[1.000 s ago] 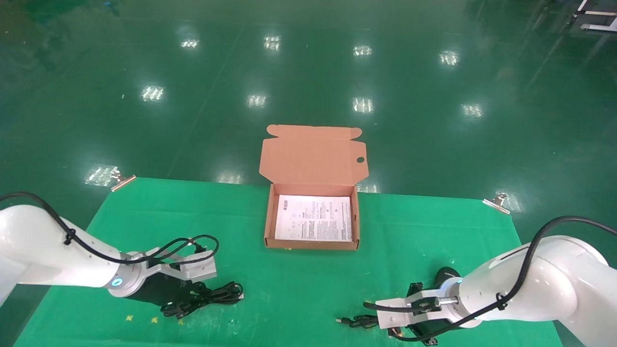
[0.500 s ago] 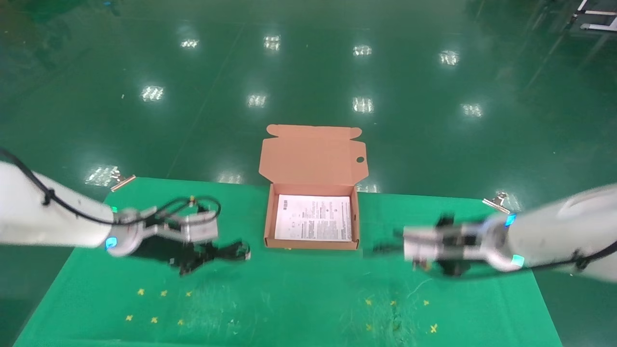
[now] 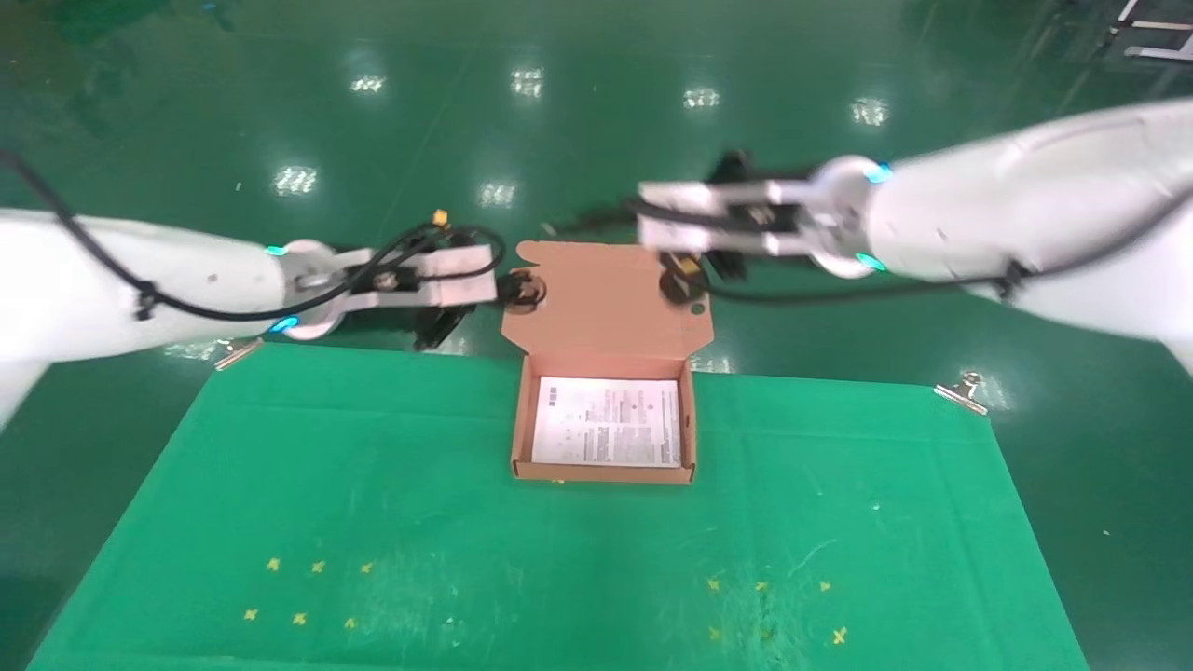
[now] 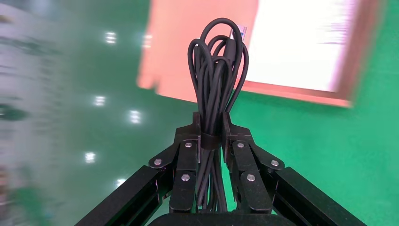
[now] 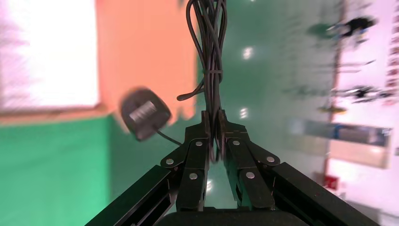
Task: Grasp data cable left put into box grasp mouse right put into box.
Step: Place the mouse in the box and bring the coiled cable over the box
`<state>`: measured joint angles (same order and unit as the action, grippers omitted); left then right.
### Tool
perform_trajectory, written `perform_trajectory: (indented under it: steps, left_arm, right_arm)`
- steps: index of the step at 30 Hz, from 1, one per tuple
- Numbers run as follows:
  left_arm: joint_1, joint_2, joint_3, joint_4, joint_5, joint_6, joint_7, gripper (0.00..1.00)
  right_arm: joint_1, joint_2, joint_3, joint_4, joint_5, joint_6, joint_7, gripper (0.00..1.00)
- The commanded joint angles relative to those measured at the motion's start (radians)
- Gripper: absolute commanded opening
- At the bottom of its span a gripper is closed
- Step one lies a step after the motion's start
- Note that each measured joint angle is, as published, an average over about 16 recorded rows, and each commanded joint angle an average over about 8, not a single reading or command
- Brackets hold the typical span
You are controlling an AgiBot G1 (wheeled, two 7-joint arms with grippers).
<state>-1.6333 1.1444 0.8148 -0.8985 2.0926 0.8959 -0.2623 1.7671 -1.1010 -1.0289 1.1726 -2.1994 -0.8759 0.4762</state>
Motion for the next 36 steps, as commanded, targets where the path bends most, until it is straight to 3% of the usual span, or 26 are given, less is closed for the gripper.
perform_trajectory:
  steps: [1, 9, 16, 36]
  left_arm:
    - [-0.007, 0.012, 0.003, -0.029, 0.043, -0.030, -0.036, 0.00]
    - [-0.042, 0.051, 0.007, -0.024, 0.131, -0.080, -0.092, 0.00]
    - [-0.043, 0.048, 0.009, -0.027, 0.148, -0.080, -0.105, 0.00]
    - [-0.010, -0.046, 0.030, -0.101, 0.326, -0.004, -0.245, 0.00]
  right_arm:
    - [0.022, -0.046, 0.007, -0.045, 0.002, 0.041, -0.020, 0.00]
    - [0.106, -0.174, 0.019, -0.237, 0.059, 0.129, -0.143, 0.00]
    - [0.134, -0.217, 0.018, -0.291, 0.086, 0.149, -0.191, 0.00]
    - [0.023, -0.258, -0.056, -0.373, 0.178, 0.196, -0.231, 0.00]
